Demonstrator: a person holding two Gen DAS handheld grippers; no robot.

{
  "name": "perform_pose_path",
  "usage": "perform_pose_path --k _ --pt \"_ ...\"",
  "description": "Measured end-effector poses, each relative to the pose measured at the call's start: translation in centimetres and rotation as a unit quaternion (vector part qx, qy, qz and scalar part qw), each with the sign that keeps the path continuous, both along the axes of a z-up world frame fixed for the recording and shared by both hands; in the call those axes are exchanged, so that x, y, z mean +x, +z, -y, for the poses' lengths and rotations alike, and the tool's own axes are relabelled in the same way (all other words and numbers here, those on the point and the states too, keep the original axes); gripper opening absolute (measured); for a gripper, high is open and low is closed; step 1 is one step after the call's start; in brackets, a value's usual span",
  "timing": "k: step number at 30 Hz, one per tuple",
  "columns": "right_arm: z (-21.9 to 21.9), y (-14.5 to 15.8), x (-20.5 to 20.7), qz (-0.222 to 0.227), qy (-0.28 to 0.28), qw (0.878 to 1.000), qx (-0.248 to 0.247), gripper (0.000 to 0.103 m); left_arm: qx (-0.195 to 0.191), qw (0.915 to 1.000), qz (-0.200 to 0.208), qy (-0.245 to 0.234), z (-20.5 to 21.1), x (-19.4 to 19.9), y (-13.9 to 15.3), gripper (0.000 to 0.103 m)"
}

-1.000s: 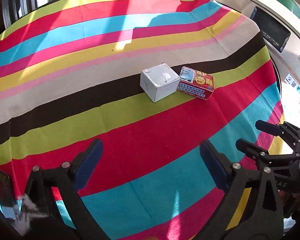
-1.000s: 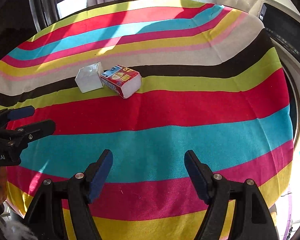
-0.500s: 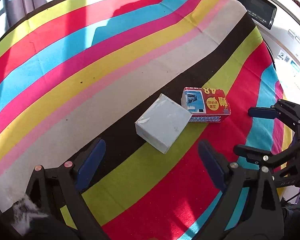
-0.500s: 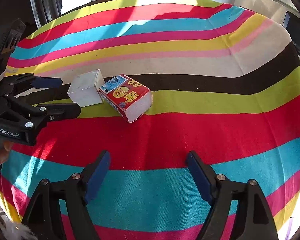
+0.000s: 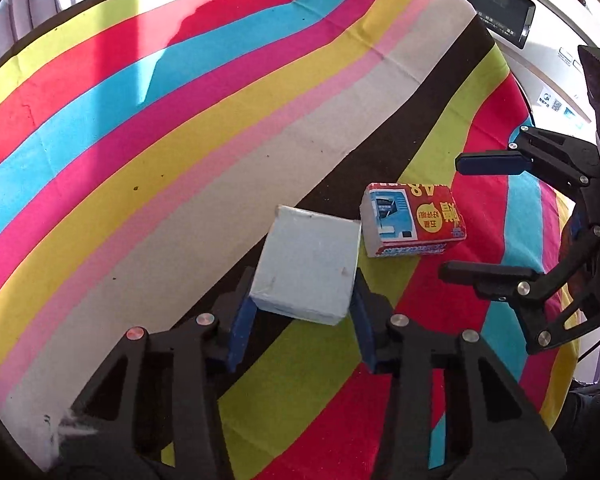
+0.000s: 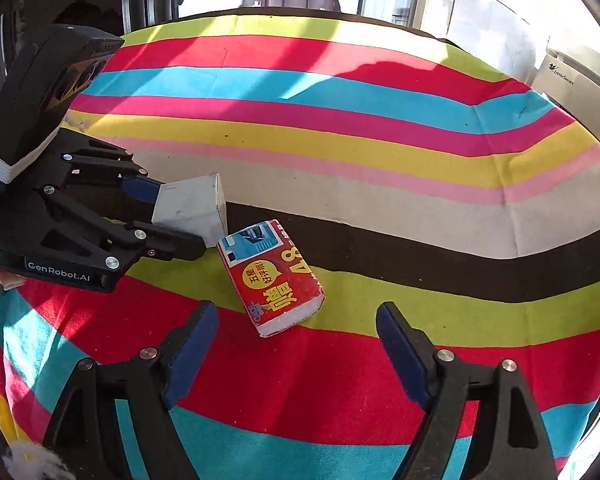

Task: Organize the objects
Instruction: 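Grasp small white cube box with left tool while right tool grasps red box, then carry the white cube and red box into the bin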

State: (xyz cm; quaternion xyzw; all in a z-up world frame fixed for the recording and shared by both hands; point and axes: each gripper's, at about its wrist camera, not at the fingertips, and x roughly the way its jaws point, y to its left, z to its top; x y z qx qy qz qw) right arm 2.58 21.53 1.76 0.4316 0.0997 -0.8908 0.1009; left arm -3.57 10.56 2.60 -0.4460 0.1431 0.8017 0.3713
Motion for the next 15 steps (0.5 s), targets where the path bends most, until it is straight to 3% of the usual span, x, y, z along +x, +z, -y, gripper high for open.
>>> perform_pose_path --k 4,8,9,13,15 --pt "1.1 -0.3 -1.6 0.001 0.020 1.000 0.016 0.084 -0.005 0.9979 -0.007 0.064 1.8 0.2 0.3 0.048" --pt "1.5 -1.1 -2.9 0.012 0.021 1.000 0.002 0.083 -0.025 0.9871 -0.003 0.158 3.6 0.9 -0.1 0.048" --pt "1.6 -1.3 -3.1 0.014 0.019 1.000 -0.003 0.080 -0.034 0.9836 -0.009 0.177 3.9 1.4 -0.2 0.048" --pt "1.7 -1.8 -3.1 0.025 0.012 0.999 -0.030 0.043 -0.039 0.9702 -0.009 0.239 4.9 3.0 -0.6 0.048" --pt "2.0 -1.8 -2.8 0.025 0.004 0.999 -0.026 0.042 -0.037 0.9644 -0.008 0.262 5.4 3.8 -0.6 0.048"
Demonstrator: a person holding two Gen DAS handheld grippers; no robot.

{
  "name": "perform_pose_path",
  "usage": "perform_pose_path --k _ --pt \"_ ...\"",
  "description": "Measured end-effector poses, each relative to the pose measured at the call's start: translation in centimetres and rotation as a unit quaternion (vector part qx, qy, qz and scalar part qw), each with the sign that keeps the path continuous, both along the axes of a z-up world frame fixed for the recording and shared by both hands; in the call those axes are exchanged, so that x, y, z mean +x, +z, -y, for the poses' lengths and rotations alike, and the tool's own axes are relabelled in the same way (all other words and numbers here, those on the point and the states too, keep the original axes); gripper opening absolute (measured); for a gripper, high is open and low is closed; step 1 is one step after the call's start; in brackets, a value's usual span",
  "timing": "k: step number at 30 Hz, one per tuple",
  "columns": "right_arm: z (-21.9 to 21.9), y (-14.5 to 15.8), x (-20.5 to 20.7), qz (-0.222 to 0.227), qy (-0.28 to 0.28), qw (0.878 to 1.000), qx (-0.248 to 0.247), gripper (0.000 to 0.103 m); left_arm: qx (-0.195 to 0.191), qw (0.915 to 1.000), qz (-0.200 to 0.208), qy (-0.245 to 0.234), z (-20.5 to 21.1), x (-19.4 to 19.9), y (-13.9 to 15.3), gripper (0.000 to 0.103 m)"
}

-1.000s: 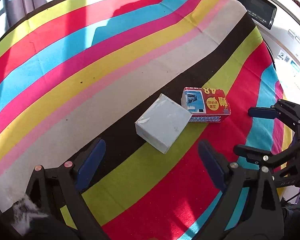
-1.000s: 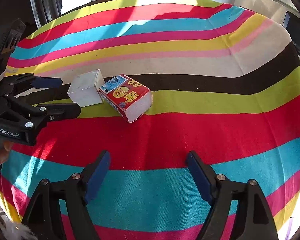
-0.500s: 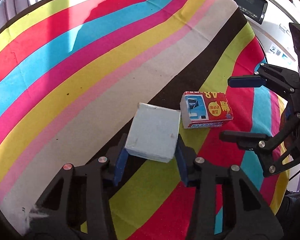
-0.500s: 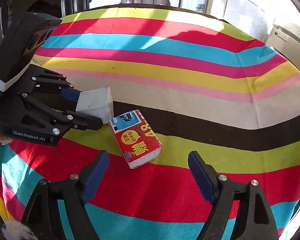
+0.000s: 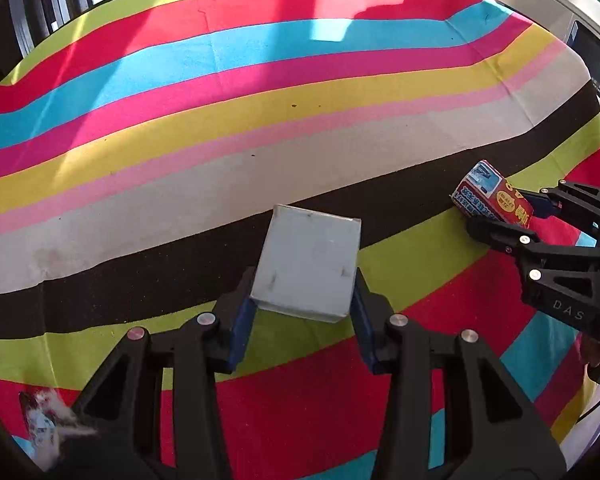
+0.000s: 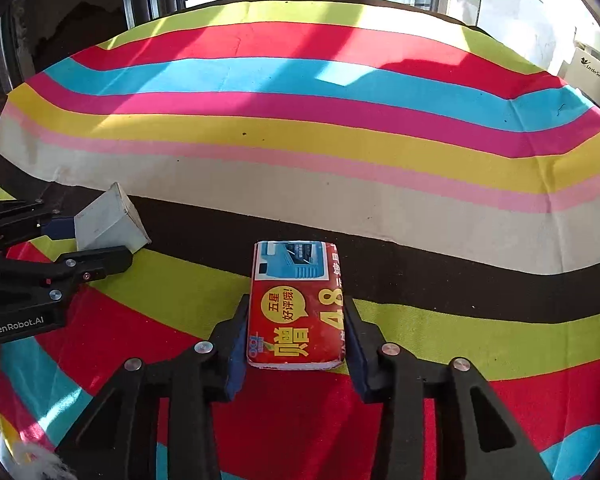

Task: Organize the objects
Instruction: 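Carry the white cube and red box into the bin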

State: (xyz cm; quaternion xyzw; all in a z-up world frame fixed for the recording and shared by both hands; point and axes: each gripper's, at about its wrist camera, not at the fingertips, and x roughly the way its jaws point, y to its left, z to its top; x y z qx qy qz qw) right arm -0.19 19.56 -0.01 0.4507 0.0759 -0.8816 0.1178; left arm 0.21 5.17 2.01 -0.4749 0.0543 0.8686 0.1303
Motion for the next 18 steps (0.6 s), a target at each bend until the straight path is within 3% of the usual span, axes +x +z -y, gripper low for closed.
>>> perform_pose_path --k 6,18 --pt "0.0 0.0 2.9 0.002 -0.036 0.999 -0.011 0.042 0.005 0.9995 0.003 0.030 0.0 2.9 -0.1 0.048" --pt "-0.5 0.2 10.4 0.009 -0.084 0.996 -0.011 0.042 0.014 0.9992 0.006 0.038 -1.8 8.0 -0.3 0.048"
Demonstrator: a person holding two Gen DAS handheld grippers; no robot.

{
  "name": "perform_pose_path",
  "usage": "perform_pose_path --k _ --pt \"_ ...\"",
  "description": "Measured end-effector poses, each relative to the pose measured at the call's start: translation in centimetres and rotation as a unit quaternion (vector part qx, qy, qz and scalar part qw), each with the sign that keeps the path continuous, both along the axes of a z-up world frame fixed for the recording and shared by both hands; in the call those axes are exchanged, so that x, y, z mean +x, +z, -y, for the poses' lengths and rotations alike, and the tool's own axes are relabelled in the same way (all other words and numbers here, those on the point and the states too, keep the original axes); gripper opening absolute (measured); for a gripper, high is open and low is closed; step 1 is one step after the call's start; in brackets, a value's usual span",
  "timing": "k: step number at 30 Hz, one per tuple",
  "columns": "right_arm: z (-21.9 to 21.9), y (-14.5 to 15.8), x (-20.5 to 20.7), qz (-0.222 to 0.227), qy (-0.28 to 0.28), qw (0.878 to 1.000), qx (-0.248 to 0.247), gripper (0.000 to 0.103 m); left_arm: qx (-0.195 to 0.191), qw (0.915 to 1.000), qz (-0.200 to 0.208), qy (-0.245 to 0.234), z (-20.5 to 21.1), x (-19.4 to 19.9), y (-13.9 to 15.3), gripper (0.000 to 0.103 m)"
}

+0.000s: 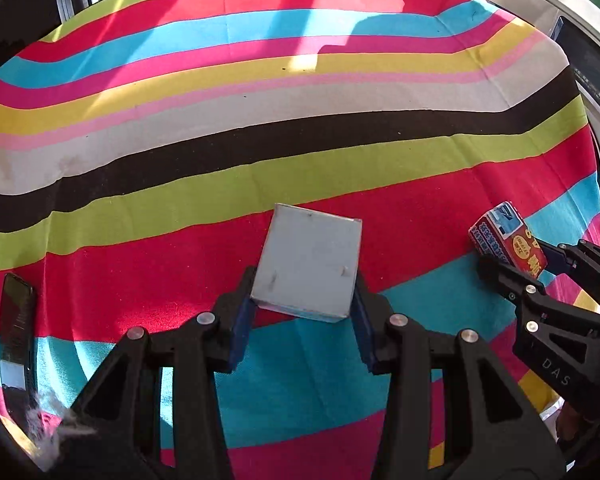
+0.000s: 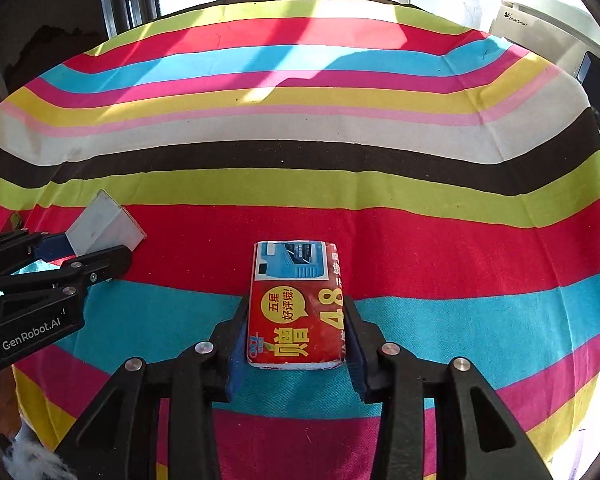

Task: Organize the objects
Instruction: 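Carry the white cube and red box into the bin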

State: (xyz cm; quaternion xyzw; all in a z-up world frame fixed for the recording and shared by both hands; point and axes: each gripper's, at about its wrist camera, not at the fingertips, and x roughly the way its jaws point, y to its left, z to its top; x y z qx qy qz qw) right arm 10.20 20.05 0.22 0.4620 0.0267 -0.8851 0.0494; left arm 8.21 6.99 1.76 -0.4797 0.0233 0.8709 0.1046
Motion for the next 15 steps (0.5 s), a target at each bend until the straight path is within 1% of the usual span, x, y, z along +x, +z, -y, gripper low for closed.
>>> perform_pose_path --k 8,15 --pt "-0.9 0.1 2.6 0.008 -0.013 1.000 0.001 0.042 -0.003 1.0000 0.004 -0.007 -1.1 2.4 0.1 0.048" --pt "-1.7 0.1 4.0 0.010 -0.020 1.000 0.002 0.042 -0.004 0.9999 0.007 -0.014 -2.2 3.9 0.1 0.048"
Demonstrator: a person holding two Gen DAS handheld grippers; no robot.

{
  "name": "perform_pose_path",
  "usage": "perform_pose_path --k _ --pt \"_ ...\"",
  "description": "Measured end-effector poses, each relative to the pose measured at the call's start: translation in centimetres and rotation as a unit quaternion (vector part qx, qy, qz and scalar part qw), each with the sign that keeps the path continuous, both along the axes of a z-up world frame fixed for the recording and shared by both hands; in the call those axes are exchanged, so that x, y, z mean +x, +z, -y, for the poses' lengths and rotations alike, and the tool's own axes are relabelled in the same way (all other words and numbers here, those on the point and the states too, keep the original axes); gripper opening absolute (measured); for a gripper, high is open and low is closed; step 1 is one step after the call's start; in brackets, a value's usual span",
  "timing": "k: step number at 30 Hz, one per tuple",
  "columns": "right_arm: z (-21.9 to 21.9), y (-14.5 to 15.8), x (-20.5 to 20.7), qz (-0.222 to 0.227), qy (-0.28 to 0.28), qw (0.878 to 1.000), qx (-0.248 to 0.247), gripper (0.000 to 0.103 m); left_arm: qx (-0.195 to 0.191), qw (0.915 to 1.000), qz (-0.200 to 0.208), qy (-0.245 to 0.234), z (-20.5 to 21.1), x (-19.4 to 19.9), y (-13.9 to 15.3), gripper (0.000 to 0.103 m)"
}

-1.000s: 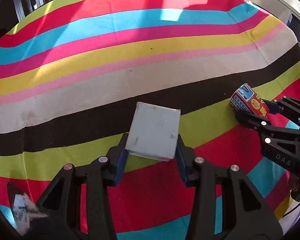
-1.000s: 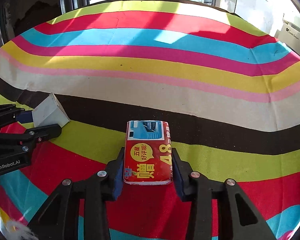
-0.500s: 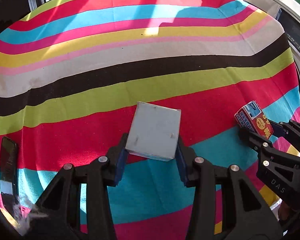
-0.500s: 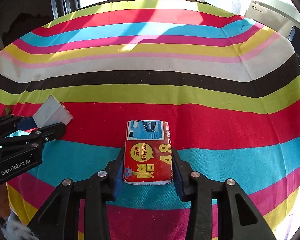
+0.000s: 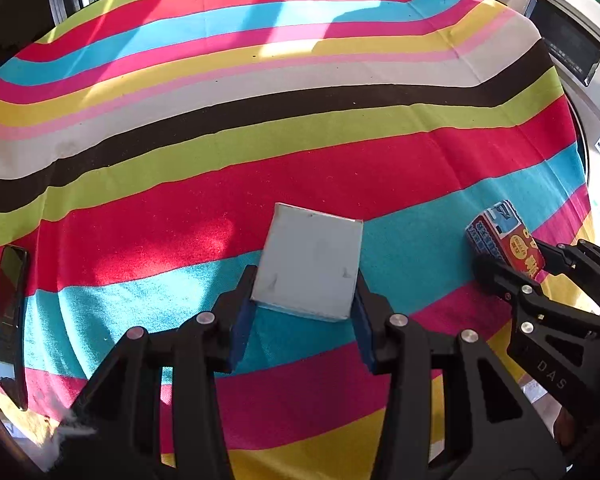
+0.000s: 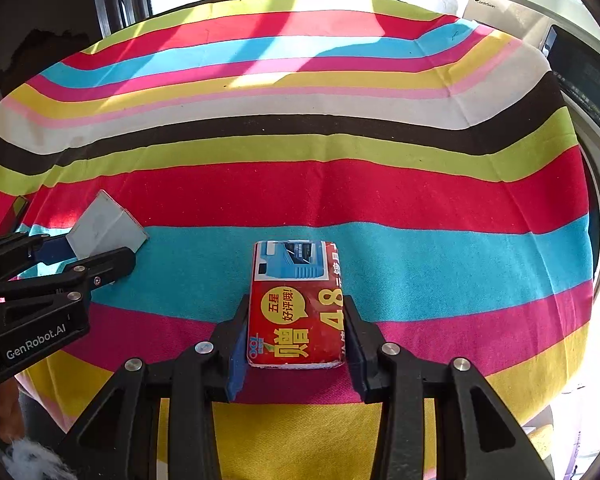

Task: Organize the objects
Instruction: 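Carry the white cube and red box into the bin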

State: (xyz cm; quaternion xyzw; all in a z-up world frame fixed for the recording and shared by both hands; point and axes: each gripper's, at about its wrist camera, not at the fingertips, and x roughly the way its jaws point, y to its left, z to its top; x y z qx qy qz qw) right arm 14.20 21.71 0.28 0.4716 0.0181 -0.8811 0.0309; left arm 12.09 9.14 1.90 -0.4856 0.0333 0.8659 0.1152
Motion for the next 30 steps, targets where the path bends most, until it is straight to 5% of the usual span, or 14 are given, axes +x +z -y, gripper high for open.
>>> perform_pose_path --k 18,30 --pt "-5.9 0.7 5.7 0.025 -0.064 0.997 0.023 0.042 0.041 0.9951 0.027 -0.086 -6.6 3.5 1.0 0.048" --pt "-13.1 0.3 13.4 0.062 -0.166 0.984 0.029 0.042 0.062 0.9761 0.052 -0.202 -15.0 9.2 1.9 0.048"
